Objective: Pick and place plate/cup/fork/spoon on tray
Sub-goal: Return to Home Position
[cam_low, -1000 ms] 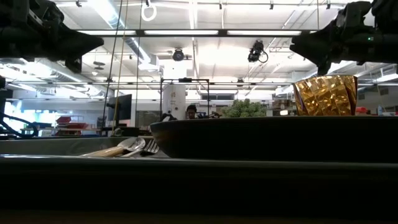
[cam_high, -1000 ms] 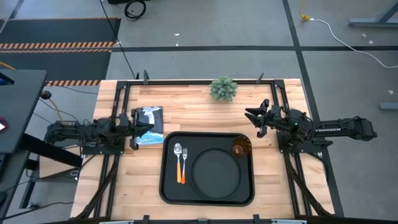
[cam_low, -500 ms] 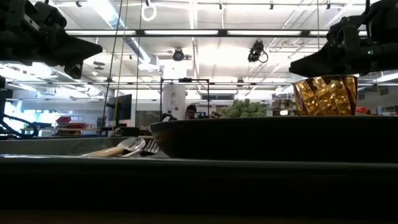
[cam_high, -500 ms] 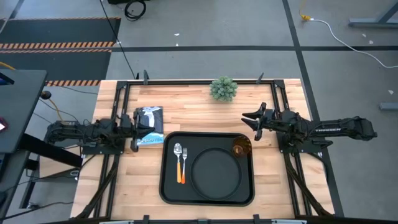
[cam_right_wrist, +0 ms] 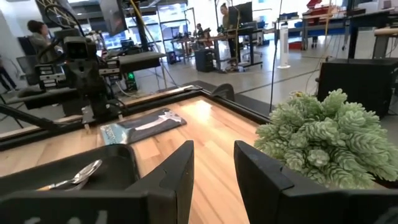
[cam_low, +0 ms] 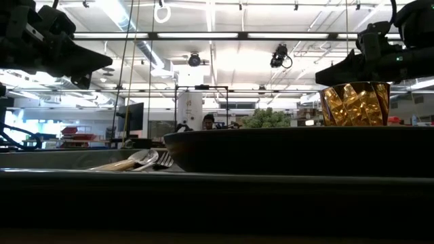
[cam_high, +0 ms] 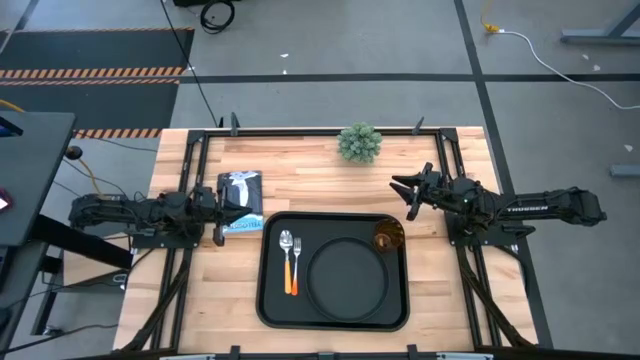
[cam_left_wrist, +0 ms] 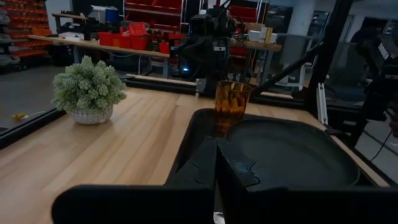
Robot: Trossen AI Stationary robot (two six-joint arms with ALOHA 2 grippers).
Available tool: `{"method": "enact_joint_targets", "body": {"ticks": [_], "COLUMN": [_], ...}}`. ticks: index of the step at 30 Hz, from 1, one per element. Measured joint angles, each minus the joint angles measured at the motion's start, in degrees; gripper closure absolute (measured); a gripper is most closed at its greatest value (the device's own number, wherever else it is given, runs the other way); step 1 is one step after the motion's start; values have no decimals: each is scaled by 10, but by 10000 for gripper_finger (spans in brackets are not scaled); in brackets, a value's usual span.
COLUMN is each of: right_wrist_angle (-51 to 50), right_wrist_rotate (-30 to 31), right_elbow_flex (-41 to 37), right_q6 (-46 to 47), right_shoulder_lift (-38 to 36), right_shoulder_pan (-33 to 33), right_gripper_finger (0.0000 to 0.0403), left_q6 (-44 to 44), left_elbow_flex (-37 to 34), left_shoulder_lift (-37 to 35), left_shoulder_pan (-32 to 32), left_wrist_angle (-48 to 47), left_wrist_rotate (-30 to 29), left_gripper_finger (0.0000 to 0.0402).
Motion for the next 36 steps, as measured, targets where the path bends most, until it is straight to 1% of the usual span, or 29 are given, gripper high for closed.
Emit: {"method": "enact_joint_targets", "body": {"ticks": [5, 12, 36], "right_wrist_angle": [-1, -2, -2], "right_wrist_rotate": [-1, -1, -2], "right_elbow_flex": [0, 0, 0], "right_q6": [11, 105, 101], "right_shoulder_lift": [0, 0, 0], "right_shoulder_pan": [0, 0, 0], "right_gripper_finger": [282, 282, 282], "left_q6": [0, 15, 10], "left_elbow_flex": [0, 0, 0], "left_shoulder_lift": [4, 4, 4], "left_shoulder_pan": [0, 0, 0], "left_wrist_angle": [7, 13, 19], "left_wrist_rotate": [-1, -18, -19], "left_gripper_finger": [390, 386, 387]}}
